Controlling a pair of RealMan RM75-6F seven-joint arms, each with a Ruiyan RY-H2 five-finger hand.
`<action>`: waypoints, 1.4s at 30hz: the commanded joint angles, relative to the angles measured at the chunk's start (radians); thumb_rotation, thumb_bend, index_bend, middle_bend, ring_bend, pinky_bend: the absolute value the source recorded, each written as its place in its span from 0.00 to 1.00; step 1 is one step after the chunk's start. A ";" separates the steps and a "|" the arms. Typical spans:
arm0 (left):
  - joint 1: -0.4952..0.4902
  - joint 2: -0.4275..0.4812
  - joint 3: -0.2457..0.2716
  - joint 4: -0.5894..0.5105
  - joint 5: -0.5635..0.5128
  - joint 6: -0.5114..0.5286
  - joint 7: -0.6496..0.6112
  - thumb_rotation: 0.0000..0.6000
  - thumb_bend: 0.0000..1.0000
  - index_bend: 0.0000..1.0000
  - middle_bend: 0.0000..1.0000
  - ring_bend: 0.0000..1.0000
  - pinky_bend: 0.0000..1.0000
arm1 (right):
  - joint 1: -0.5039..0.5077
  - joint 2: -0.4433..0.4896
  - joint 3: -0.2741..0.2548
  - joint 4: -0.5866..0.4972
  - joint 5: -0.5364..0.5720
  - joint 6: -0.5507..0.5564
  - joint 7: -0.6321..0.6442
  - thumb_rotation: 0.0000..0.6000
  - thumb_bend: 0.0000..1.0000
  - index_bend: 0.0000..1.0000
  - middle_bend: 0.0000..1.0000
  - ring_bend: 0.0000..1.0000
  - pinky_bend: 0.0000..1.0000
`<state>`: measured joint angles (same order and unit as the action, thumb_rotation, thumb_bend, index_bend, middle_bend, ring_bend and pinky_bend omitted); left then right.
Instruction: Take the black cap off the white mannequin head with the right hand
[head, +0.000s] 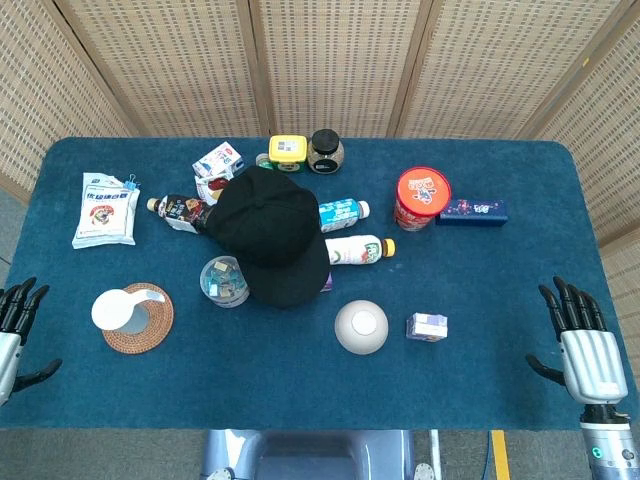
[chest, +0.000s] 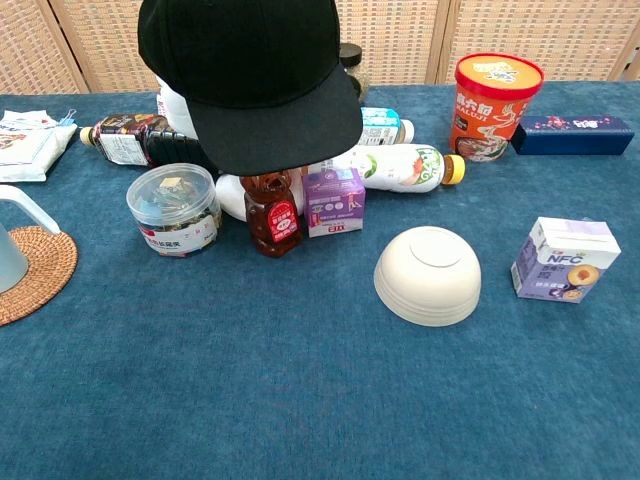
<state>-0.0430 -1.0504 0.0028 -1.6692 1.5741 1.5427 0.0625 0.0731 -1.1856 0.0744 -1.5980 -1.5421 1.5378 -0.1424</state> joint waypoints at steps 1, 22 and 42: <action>0.000 0.000 0.000 0.000 0.000 0.000 0.000 1.00 0.04 0.00 0.00 0.00 0.02 | 0.000 -0.001 0.000 0.000 -0.001 0.000 -0.002 1.00 0.00 0.01 0.00 0.00 0.07; -0.002 0.027 0.002 -0.027 0.009 -0.003 -0.051 1.00 0.04 0.00 0.00 0.00 0.02 | 0.021 -0.072 -0.026 0.005 -0.040 -0.031 -0.122 1.00 0.00 0.03 0.02 0.00 0.07; -0.005 0.042 -0.014 -0.067 -0.017 -0.009 -0.069 1.00 0.04 0.00 0.00 0.00 0.02 | 0.113 -0.189 0.019 -0.101 -0.085 -0.078 -0.288 1.00 0.00 0.09 0.11 0.08 0.16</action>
<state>-0.0483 -1.0089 -0.0112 -1.7360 1.5572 1.5336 -0.0070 0.1801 -1.3673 0.0914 -1.6886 -1.6189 1.4609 -0.4235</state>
